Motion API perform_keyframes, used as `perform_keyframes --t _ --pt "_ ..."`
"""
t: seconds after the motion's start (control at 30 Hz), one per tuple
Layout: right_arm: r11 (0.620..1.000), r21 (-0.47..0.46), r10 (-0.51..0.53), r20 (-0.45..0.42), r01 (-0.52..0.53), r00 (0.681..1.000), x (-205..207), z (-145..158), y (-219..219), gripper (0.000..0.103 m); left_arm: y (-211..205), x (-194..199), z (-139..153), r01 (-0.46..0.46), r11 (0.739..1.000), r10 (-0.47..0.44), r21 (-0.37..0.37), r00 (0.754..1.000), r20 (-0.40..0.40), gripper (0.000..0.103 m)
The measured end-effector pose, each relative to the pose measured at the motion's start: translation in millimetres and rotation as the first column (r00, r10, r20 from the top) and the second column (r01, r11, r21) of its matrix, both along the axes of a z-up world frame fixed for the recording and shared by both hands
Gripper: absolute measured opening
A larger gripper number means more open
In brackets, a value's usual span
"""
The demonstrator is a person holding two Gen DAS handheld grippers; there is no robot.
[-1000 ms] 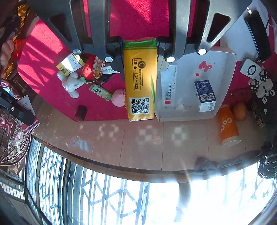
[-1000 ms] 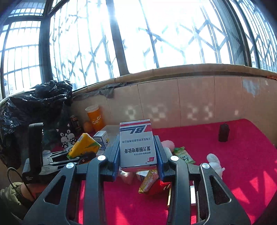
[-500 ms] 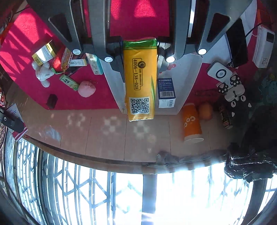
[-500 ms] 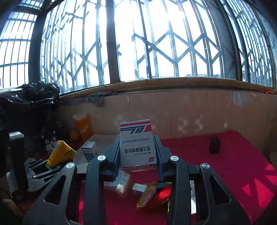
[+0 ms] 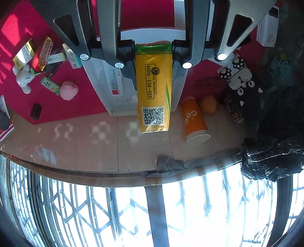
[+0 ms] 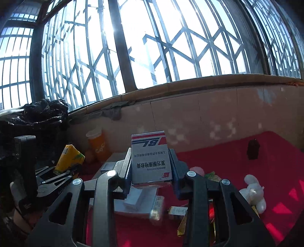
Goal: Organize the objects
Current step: 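Carry the snack bar with the left gripper to the tray while the right gripper carries the BL box there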
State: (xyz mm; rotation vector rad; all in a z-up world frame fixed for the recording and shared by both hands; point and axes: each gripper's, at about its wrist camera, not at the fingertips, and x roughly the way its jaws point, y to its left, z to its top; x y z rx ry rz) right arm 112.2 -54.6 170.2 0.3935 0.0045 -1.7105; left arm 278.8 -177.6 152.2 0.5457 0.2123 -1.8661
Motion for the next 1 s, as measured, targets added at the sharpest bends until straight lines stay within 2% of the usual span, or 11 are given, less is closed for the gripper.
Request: perform_keyframes --t 0.07,0.13,0.23,0.37,0.47,0.6,0.8,0.9,1.0 --pt "1.000 0.019 0.004 0.033 -0.005 0.999 -4.3 0.8 -7.4 0.034 -0.5 -2.4 0.0 0.018 1.000 -0.018 0.010 1.000 0.008 0.024" --pt "1.000 0.019 0.015 0.020 -0.015 1.000 -2.7 9.7 -16.8 0.034 -0.6 -1.0 2.4 0.015 1.000 -0.015 0.003 1.000 0.009 0.024" --pt "0.998 0.028 0.056 -0.020 -0.056 0.998 5.9 22.3 -37.2 0.034 -0.6 10.3 0.5 -0.032 0.999 0.032 0.010 0.999 -0.028 0.024" --pt "0.991 0.063 0.117 -0.049 -0.114 0.992 23.8 21.4 -63.2 0.033 6.8 31.3 -16.8 -0.112 0.993 0.116 0.043 0.988 -0.106 0.023" --pt "0.986 0.079 0.149 -0.062 -0.144 0.987 36.1 19.5 -71.2 0.034 4.0 37.5 -22.6 -0.135 0.988 0.142 0.071 0.984 -0.112 0.023" --pt "0.990 0.039 0.134 -0.056 -0.132 0.989 37.1 21.2 -61.1 0.034 -8.9 24.6 -7.3 -0.102 0.993 0.106 0.064 0.992 -0.072 0.023" --pt "0.998 -0.023 0.064 0.036 -0.063 0.997 29.9 0.1 -44.1 0.034 -10.9 -9.7 6.1 -0.004 1.000 0.003 0.022 0.999 0.046 0.024" --pt "0.999 -0.008 0.048 0.059 -0.047 0.997 24.6 -3.2 -48.5 0.034 -7.9 -13.1 3.3 0.005 1.000 -0.006 0.027 1.000 0.031 0.024" --pt "0.998 0.021 0.063 0.038 -0.064 0.997 26.3 -2.5 -56.9 0.034 -7.6 -5.9 -1.0 -0.027 0.999 0.028 0.048 0.999 -0.025 0.024"
